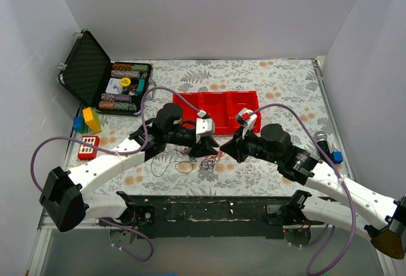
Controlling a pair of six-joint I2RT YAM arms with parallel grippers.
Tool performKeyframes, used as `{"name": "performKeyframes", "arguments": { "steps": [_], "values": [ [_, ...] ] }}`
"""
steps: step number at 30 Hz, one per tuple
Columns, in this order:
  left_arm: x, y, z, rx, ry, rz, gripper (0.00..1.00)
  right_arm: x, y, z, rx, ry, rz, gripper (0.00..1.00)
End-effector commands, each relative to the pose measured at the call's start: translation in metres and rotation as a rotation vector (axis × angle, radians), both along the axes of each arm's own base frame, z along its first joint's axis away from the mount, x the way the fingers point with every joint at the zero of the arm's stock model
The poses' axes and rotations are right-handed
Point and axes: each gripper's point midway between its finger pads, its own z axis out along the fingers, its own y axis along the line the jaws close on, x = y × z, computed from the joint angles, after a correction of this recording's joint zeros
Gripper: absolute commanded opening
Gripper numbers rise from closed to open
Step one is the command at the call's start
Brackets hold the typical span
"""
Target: Untangle the cables
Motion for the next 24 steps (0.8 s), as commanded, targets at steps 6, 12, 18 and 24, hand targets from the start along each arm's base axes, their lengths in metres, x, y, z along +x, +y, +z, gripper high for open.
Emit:
{"name": "performKeyframes", "arguments": {
  "steps": [6,12,18,24],
  "values": [
    [0.025,0.001,0.033,-0.063,-0.109,0.141,0.48,-0.004,0.001,0.03,0.076,-0.059,0.027,0.01],
    [0.024,0.014,0.041,-0.079,-0.157,0.194,0.63,-0.006,0.001,0.03,0.08,-0.06,0.029,0.01],
    [0.008,0.02,0.021,-0.03,-0.1,0.148,0.65,-0.005,0.002,0.032,0.085,-0.064,0.031,0.01],
    [0.012,0.021,0.004,0.017,-0.083,0.16,0.59,-0.005,0.003,0.039,0.099,-0.074,0.031,0.01]
  ]
}}
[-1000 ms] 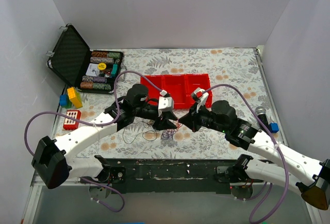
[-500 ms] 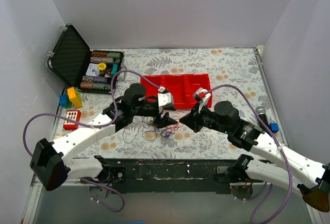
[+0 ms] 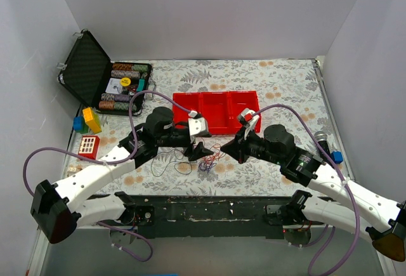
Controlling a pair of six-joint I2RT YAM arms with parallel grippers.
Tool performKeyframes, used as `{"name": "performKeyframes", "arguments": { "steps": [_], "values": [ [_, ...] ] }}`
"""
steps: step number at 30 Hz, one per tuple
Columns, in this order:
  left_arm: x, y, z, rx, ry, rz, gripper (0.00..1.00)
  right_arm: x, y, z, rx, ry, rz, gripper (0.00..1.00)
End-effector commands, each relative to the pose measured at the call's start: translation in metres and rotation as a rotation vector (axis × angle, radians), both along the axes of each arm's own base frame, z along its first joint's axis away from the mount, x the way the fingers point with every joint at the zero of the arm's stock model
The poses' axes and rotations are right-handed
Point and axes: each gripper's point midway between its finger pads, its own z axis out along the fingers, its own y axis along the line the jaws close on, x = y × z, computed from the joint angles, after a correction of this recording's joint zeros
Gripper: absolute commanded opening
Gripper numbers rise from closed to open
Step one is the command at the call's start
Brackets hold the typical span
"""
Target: Untangle the cables
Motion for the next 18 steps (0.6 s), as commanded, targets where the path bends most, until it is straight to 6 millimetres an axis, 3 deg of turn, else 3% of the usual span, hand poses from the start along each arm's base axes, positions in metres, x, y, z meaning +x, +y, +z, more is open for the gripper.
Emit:
{"name": "performKeyframes", "arguments": {
  "steps": [1,7,9,10,11,13,14,18],
  "values": [
    [0.001,0.002,-0.017,0.043,0.015,0.007,0.56,0.001,0.005,0.03,0.074,-0.058,0.013,0.01],
    [0.001,-0.004,-0.023,0.056,0.061,-0.011,0.33,0.001,0.005,0.034,0.083,-0.066,0.01,0.01],
    [0.0,-0.006,-0.024,0.06,0.072,-0.026,0.18,0.002,0.004,0.036,0.087,-0.07,0.009,0.01],
    [0.0,-0.007,-0.023,0.063,0.076,-0.029,0.05,0.002,0.005,0.037,0.086,-0.072,0.008,0.01],
    [0.001,-0.008,-0.024,0.066,0.079,-0.028,0.0,0.002,0.004,0.037,0.086,-0.073,0.008,0.01],
    [0.006,-0.01,-0.018,0.068,0.073,-0.015,0.0,0.003,0.004,0.035,0.078,-0.071,0.003,0.01],
    [0.009,-0.01,-0.012,0.063,0.064,-0.003,0.0,0.004,0.003,0.034,0.075,-0.07,0.0,0.06],
    [0.023,-0.01,0.018,0.022,0.002,0.067,0.0,0.005,0.0,0.024,0.061,-0.067,-0.019,0.44]
  ]
}}
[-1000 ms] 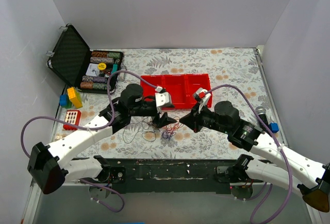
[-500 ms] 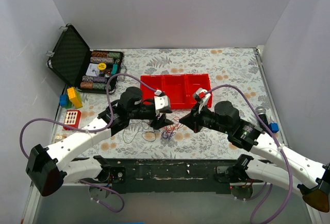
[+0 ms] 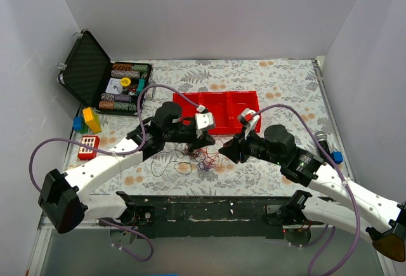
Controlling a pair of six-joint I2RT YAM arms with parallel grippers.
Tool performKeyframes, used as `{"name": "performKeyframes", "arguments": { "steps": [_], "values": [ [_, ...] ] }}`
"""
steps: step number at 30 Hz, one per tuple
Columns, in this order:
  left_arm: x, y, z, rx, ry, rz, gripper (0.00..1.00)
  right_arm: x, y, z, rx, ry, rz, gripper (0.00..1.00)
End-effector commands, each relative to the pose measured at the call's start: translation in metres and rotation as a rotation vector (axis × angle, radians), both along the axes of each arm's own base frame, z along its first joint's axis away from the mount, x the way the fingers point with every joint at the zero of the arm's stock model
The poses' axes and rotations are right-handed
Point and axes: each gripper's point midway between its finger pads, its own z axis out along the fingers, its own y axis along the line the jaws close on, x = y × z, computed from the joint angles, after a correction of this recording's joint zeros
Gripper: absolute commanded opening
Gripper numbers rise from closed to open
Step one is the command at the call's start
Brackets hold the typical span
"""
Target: Untangle the cables
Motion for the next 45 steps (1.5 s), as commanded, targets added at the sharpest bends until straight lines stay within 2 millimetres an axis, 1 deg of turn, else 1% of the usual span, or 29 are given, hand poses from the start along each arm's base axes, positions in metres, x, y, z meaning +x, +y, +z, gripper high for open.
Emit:
{"name": "performKeyframes", "arguments": {
  "steps": [1,3,5,7,11,12,13,14,17,21,23,26,28,31,32,33,36,41,45],
  "values": [
    [0.019,-0.003,0.064,-0.097,-0.127,0.077,0.0,0.005,-0.002,0.02,0.058,-0.061,-0.031,0.58],
    [0.025,-0.002,0.085,-0.135,-0.159,0.12,0.0,0.006,-0.006,0.013,0.05,-0.056,-0.047,0.69],
    [0.026,0.0,0.098,-0.159,-0.177,0.134,0.0,0.008,-0.009,0.008,0.045,-0.05,-0.069,0.73],
    [0.021,0.002,0.109,-0.184,-0.184,0.126,0.0,0.009,-0.012,0.005,0.044,-0.053,-0.084,0.77],
    [0.014,0.004,0.126,-0.228,-0.175,0.127,0.0,0.009,-0.012,0.004,0.063,-0.063,-0.085,0.8],
    [0.013,0.005,0.133,-0.241,-0.177,0.127,0.0,0.008,-0.012,-0.001,0.056,-0.064,-0.082,0.81],
    [0.012,0.005,0.138,-0.253,-0.18,0.127,0.0,0.01,-0.01,0.005,0.085,-0.086,-0.081,0.83],
    [0.011,0.005,0.145,-0.267,-0.185,0.125,0.0,0.011,-0.009,0.002,0.089,-0.102,-0.079,0.83],
    [0.008,0.005,0.159,-0.297,-0.186,0.115,0.0,0.016,-0.003,0.009,0.137,-0.169,-0.07,0.84],
    [0.003,0.005,0.168,-0.318,-0.181,0.102,0.0,0.028,0.007,0.018,0.156,-0.215,-0.082,0.84],
    [0.001,0.006,0.172,-0.325,-0.18,0.1,0.0,0.033,0.015,0.017,0.148,-0.206,-0.074,0.82],
    [0.001,0.005,0.176,-0.335,-0.179,0.098,0.0,0.038,0.028,0.007,0.135,-0.175,-0.055,0.75],
    [-0.001,0.005,0.181,-0.342,-0.183,0.094,0.0,0.043,0.034,-0.005,0.112,-0.148,-0.06,0.66],
    [-0.001,0.007,0.194,-0.365,-0.199,0.099,0.0,0.043,0.037,-0.028,0.073,-0.102,-0.054,0.5],
    [0.0,0.008,0.2,-0.375,-0.21,0.109,0.0,0.041,0.036,-0.037,0.062,-0.087,-0.052,0.47],
    [0.002,0.009,0.207,-0.387,-0.226,0.12,0.0,0.039,0.035,-0.044,0.057,-0.071,-0.051,0.46],
    [0.013,0.014,0.236,-0.438,-0.314,0.178,0.0,0.032,0.027,-0.071,0.03,-0.026,-0.058,0.38],
    [0.027,0.026,0.286,-0.525,-0.442,0.278,0.0,0.02,0.014,-0.108,-0.014,0.042,-0.067,0.17],
    [0.028,0.032,0.319,-0.572,-0.498,0.297,0.0,0.012,0.006,-0.133,-0.055,0.094,-0.066,0.14]
  ]
}}
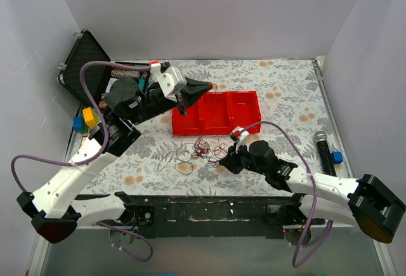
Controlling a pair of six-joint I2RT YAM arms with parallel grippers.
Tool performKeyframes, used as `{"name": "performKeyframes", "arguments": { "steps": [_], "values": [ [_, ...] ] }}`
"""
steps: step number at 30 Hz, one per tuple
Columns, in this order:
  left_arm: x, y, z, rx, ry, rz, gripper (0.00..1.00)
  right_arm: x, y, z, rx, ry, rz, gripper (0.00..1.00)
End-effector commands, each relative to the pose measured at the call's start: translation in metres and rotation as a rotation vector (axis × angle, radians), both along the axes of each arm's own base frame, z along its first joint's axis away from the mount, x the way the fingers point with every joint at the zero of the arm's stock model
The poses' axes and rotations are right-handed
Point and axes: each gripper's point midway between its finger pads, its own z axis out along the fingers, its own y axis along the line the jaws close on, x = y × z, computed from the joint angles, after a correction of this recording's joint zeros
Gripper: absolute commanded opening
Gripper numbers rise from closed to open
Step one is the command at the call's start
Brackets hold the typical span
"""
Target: Untangle the cables
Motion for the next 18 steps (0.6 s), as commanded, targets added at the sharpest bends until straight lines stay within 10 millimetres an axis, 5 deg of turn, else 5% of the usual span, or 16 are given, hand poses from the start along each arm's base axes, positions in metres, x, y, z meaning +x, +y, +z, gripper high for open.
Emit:
{"name": "performKeyframes", "arguments": {
  "steps": [1,10,18],
  "values": [
    [0.001,0.017,0.069,-0.119,-0.145,0.078,0.0,-0.004,-0.001,-0.008,0.021,0.023,-0.002,0.14],
    [-0.004,0.048,0.17,-0.257,-0.404,0.202,0.0,-0.017,-0.028,-0.061,-0.164,0.126,-0.032,0.09],
    [-0.024,0.085,0.24,-0.42,-0.603,0.298,0.0,-0.014,-0.041,-0.078,-0.253,0.168,-0.092,0.1]
  ]
}}
